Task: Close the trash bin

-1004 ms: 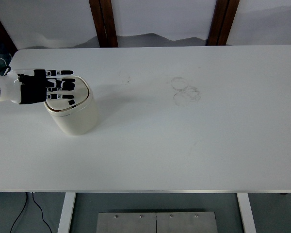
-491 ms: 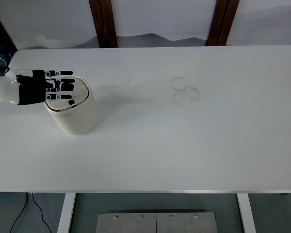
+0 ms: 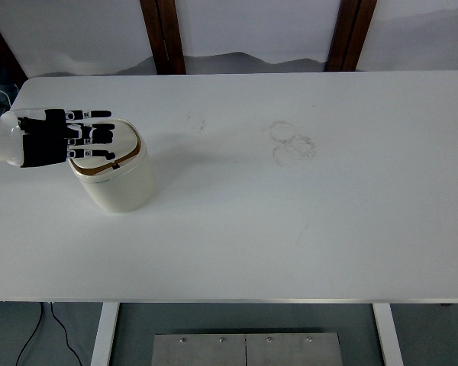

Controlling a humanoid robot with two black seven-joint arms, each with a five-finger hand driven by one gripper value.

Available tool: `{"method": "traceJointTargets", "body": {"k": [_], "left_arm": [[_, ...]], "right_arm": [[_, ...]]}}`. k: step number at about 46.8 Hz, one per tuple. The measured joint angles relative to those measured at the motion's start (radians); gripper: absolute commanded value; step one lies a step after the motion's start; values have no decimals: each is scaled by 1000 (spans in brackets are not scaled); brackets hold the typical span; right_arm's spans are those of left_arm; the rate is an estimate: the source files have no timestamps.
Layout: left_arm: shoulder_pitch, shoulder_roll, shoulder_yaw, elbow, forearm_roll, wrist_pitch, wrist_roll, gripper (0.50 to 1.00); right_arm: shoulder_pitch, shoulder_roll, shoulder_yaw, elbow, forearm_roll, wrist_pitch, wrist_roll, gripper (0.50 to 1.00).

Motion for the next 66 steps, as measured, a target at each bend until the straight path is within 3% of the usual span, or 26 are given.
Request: {"method": "traceJointTargets", "body": {"k": [12,28,46,66], "left_arm": [[-55,3,92,0,-1,0,7,1000],[-62,-4,95,1,-2,0,8,1000],[-139,-13,123,7,-5,2,30,1000],[-277,-161,230,56,-7,1,52,1000]], "right_arm": [[1,0,0,0,0,0,0,995],[2,0,0,0,0,0,0,995],[2,0,0,0,0,0,0,995],[0,0,0,0,0,0,0,995]]}}
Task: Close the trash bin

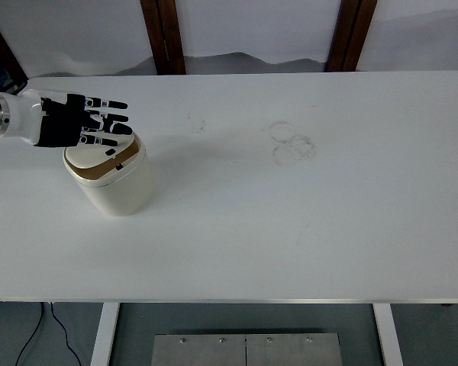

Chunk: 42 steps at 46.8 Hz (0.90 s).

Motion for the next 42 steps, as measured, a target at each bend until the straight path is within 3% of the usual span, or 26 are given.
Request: {"method": "traceJointTargets", "body": {"k": [27,42], "left_arm": [[-97,-17,125,-9,-43,-1,6,1000],[-101,-28,162,-10,-43,-1,8,1000]], "right_arm": [[2,0,0,0,0,0,0,995],[2,0,0,0,0,0,0,995]]}}
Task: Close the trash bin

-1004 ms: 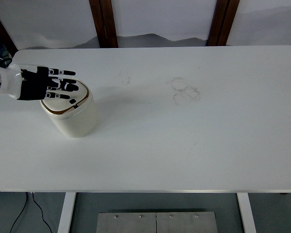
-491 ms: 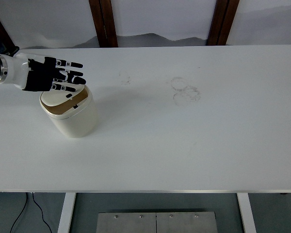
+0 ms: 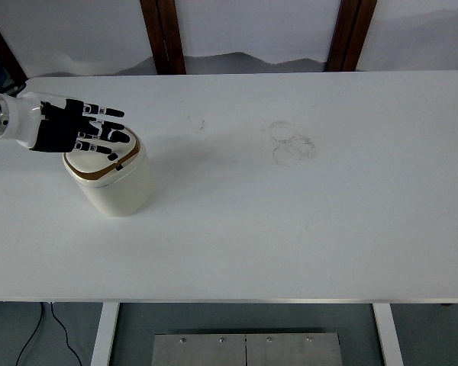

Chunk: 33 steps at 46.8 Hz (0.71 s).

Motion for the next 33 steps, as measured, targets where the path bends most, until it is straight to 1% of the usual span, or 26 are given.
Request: {"method": "traceJointTargets", "body": {"k": [33], "left_arm": [[0,1,16,2,0,0,0,1000]], "right_arm": [[0,0,0,0,0,0,0,995]]}}
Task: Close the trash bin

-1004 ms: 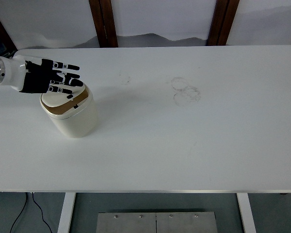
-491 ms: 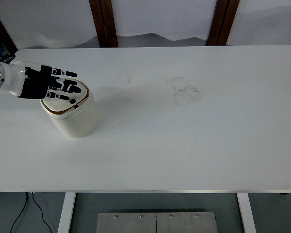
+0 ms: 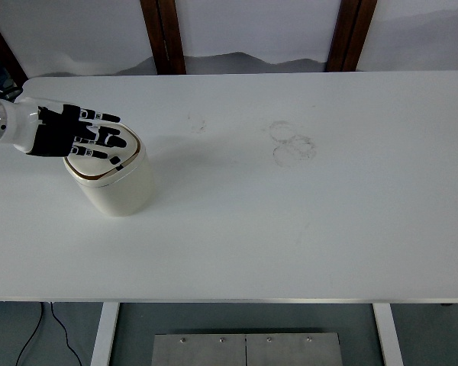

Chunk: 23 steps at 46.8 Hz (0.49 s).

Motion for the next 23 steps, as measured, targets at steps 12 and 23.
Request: {"method": "traceJointTargets", "body": {"k": [12,23], "left_arm": [[0,0,11,0,0,0,-1,1000],[0,0,14,1,-1,0,-1,1000]], "right_arm": [[0,0,0,-1,0,0,0,995],[0,0,0,0,0,0,0,995]]}}
